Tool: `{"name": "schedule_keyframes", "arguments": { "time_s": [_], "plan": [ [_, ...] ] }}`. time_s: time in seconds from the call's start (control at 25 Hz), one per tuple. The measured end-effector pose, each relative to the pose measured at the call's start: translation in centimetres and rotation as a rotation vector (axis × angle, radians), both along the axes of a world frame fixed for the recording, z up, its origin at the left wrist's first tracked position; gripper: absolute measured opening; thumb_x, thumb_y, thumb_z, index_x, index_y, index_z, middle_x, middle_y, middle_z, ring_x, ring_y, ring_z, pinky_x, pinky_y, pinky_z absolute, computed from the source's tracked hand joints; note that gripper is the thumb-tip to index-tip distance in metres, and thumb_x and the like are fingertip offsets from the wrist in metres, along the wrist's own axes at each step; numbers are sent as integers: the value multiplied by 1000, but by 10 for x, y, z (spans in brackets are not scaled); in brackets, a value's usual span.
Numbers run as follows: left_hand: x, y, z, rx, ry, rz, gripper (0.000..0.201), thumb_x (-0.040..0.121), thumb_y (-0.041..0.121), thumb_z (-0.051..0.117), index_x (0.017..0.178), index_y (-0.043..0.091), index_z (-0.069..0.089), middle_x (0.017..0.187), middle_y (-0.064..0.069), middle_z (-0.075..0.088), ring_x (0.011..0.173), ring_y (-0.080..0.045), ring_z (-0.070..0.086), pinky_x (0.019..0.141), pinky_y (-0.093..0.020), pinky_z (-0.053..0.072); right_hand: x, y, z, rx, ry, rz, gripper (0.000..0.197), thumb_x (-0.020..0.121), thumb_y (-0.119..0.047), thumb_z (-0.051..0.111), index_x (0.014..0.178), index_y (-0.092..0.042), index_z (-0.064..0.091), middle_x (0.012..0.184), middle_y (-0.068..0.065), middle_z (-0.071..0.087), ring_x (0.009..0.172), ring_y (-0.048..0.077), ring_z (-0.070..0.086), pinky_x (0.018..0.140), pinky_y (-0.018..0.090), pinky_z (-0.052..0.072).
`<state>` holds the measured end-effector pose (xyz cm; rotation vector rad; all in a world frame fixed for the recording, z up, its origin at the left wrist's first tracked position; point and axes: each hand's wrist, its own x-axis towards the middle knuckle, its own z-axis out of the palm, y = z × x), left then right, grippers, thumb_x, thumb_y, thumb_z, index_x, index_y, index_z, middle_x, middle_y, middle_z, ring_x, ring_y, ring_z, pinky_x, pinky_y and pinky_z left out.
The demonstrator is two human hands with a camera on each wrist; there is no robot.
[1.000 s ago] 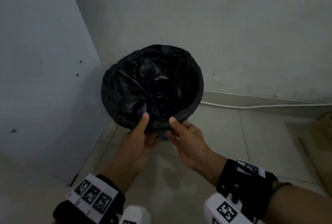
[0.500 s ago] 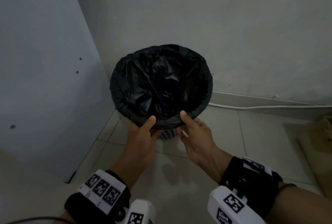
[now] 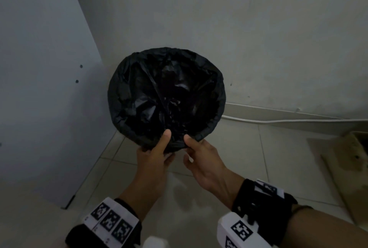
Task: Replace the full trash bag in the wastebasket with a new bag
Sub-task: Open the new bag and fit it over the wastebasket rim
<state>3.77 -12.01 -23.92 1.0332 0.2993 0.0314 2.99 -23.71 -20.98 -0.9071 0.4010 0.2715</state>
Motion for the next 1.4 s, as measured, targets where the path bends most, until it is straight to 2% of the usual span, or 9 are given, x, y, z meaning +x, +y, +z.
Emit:
{"name": "schedule_keyframes", "arguments": {
  "time_s": [0.24, 0.36, 0.44, 0.6, 0.72, 0.88, 1.0, 1.12, 1.4],
  "plan": [
    [4, 4, -15, -148, 125, 69, 49, 87, 21, 70, 134, 15, 55, 128, -10, 64, 111, -24, 65, 83, -32, 58, -5, 16, -1, 4, -80, 52, 22, 91, -6, 61, 112, -10, 63, 103, 4, 73, 80, 7, 71, 61, 15, 52],
    [0, 5, -8, -147, 96, 72, 45, 88, 31, 66, 130, 16, 58, 123, -8, 67, 109, -24, 66, 91, -38, 55, -3, 19, -2, -41, -101, 38, 25, 91, -8, 62, 116, -9, 60, 110, 6, 71, 90, 13, 69, 64, 19, 53],
    [-2, 5, 4, -143, 103, 64, 39, 95, 39, 56, 127, 18, 59, 118, -7, 69, 107, -23, 66, 91, -40, 52, 1, 17, -1, -66, -125, 59, 19, 92, -13, 61, 111, -12, 60, 104, 0, 71, 85, 9, 69, 62, 18, 53],
    [10, 17, 22, 7, 138, 58, 32, 97, 37, 54, 123, 19, 60, 110, -1, 67, 91, -16, 63, 72, -30, 47, 15, 1, 7, -84, -137, 39, 18, 97, -34, 54, 103, -18, 60, 89, -9, 70, 81, 6, 64, 70, 26, 49],
    [23, 24, 33, 74, 155, 15, 37, 98, 39, 52, 129, 21, 55, 119, 1, 64, 96, -15, 62, 70, -30, 45, 25, -8, 5, -39, -94, -19, 16, 101, -25, 45, 105, -20, 60, 90, -6, 65, 83, 10, 61, 70, 28, 50],
    [21, 12, 35, 122, 150, -35, 38, 96, 45, 51, 128, 26, 56, 119, 0, 66, 93, -15, 66, 66, -30, 49, 35, -8, -1, -150, -77, 4, 7, 98, -16, 53, 91, -18, 54, 86, -1, 63, 77, 9, 59, 67, 28, 51],
    [10, -1, 24, 160, 73, -26, 32, 94, 30, 61, 125, 26, 56, 115, 0, 68, 100, -17, 68, 73, -31, 53, 37, -5, -4, -198, -62, 68, 6, 95, -19, 58, 90, -18, 55, 84, 1, 62, 75, 9, 58, 64, 26, 50],
    [8, -4, 19, 234, 45, 35, 33, 90, 11, 66, 121, 13, 57, 113, -4, 69, 104, -20, 66, 77, -30, 53, 38, -5, -7, -175, -57, 45, 7, 94, -19, 60, 87, -20, 58, 87, -1, 64, 76, 8, 58, 61, 22, 47],
    [4, -20, 16, 282, 100, -58, 20, 91, 9, 64, 110, 12, 65, 103, -4, 72, 94, -17, 67, 75, -26, 53, 25, -7, -6, -154, -170, 9, 9, 97, -13, 54, 89, -16, 55, 78, 1, 63, 63, 9, 57, 56, 22, 45]
  ]
}}
